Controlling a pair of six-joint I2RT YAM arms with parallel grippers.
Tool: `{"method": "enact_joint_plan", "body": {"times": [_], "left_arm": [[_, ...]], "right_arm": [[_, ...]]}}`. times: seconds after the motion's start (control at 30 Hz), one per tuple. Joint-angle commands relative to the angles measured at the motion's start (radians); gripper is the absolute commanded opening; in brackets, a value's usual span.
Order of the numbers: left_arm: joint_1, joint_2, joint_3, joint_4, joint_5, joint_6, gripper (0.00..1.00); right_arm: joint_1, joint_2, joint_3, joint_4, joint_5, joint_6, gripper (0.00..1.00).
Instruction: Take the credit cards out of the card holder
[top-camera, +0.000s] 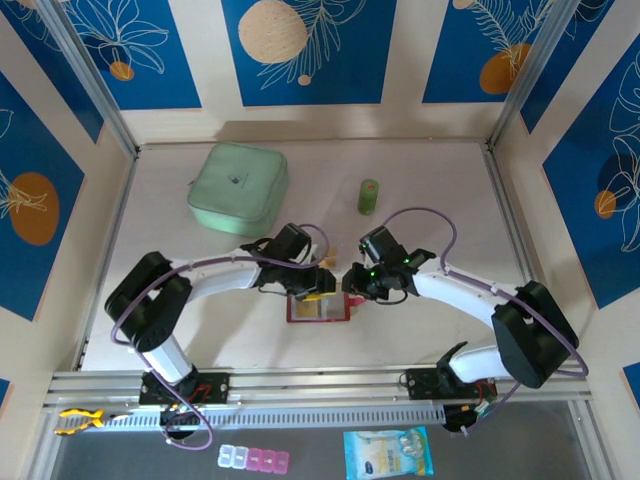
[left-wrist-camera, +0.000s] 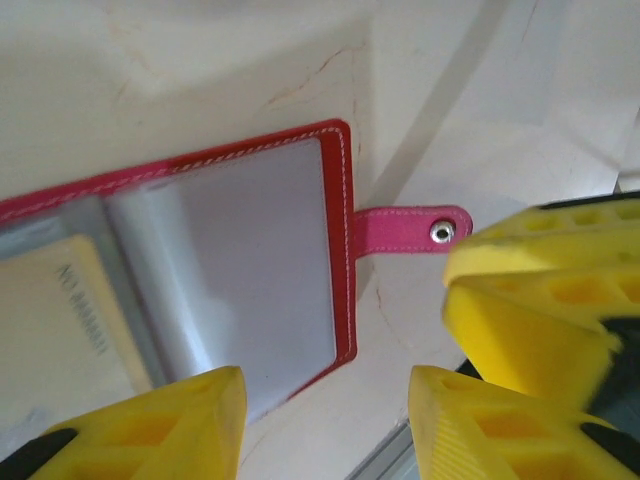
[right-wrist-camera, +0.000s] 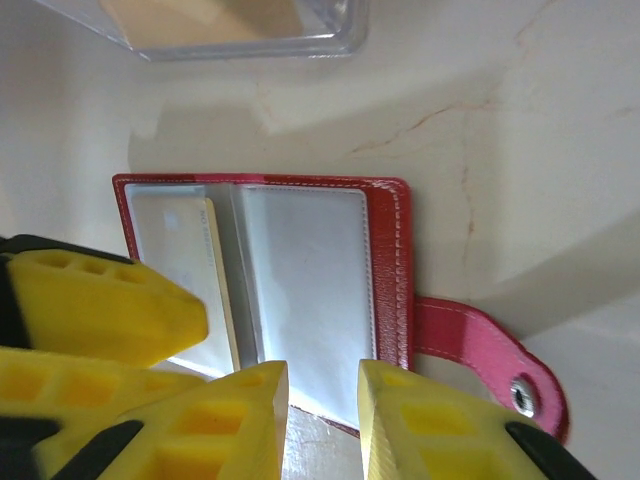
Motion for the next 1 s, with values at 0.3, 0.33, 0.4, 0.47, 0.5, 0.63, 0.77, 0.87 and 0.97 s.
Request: {"method": "enact_joint_plan", "body": {"times": [0.3, 0.33, 0.4, 0.47, 0.5, 0.63, 0.77, 0.87, 0.97], "left_arm": [[0.130, -0.186, -0.252, 0.145, 0.005, -0.048, 0.42], [0.140, -0.199, -0.269, 0.156, 0.006, -0.052, 0.42], [0.154, -0.219, -0.299, 0.180, 0.002, -0.063, 0.41], [0.162, -0.236, -0.321, 0.196, -0.005, -0.073, 0.41], [0.164, -0.242, -0.334, 0.206, -0.011, -0.078, 0.40], [0.168, -0.244, -0.373, 0.265, -0.035, -0.105, 0.39], [0.168, -0.226, -0.394, 0.327, -0.059, -0.135, 0.38], [0.167, -0.212, -0.404, 0.382, -0.070, -0.164, 0.36], [0.166, -0.195, -0.401, 0.407, -0.060, -0.172, 0.33]], "right_arm": [[0.106, 0.142, 0.142, 0.027, -0.022, 0.060, 0.26], [0.112, 0.151, 0.148, 0.028, -0.024, 0.064, 0.26], [0.119, 0.163, 0.155, 0.034, -0.030, 0.075, 0.26], [0.124, 0.176, 0.163, 0.049, -0.048, 0.083, 0.26], [0.127, 0.184, 0.169, 0.050, -0.054, 0.083, 0.26], [0.132, 0.218, 0.201, 0.036, -0.070, 0.075, 0.26], [0.132, 0.251, 0.214, 0.037, -0.098, 0.070, 0.25], [0.131, 0.272, 0.228, 0.030, -0.118, 0.061, 0.25], [0.131, 0.293, 0.243, 0.020, -0.137, 0.051, 0.25]]}}
